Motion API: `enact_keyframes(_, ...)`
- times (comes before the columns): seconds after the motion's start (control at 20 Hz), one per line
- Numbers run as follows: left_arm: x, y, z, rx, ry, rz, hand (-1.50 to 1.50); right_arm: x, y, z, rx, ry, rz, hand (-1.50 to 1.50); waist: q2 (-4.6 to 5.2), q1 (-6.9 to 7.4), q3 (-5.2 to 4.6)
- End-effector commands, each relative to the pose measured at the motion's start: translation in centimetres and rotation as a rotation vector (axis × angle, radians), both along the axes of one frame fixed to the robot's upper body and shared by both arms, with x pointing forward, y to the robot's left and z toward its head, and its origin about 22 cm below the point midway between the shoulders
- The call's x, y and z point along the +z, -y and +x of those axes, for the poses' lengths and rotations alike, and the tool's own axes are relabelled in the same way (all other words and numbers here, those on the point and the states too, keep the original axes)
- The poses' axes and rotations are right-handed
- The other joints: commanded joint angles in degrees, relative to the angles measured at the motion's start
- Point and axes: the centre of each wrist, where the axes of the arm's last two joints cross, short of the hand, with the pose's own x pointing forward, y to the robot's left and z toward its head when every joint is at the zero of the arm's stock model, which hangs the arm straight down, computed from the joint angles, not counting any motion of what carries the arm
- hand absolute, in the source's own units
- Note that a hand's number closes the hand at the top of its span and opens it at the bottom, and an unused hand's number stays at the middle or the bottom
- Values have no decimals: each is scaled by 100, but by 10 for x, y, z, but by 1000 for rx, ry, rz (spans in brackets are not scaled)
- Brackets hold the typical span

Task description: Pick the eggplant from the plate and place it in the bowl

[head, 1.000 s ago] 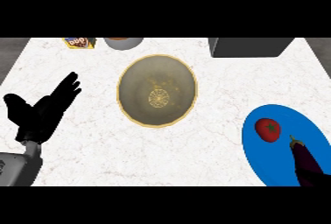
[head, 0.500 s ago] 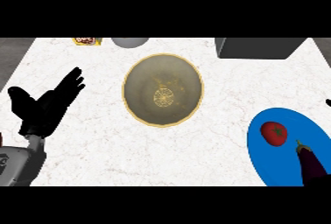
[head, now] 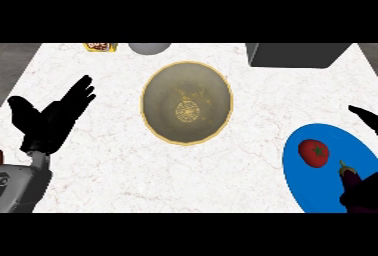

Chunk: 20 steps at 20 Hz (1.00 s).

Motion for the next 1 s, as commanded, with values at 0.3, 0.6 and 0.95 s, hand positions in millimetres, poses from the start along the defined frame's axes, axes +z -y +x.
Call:
enact_keyframes(0.3, -7, 1, -6, 16, -19, -20, 0, -3, -7, 6, -59, -179, -102, -150, -29, -152, 6)
enact_keyframes(0.6, -6, 5, -19, 29, -4, -6, 0, -17, 2, 16, -95, -219, -137, -150, -35, -99, 8)
enact_keyframes(0.95, 2, 0, 1, 27, -26, -11, 0, -38, -3, 7, -94, -219, -136, -150, -23, -157, 9)
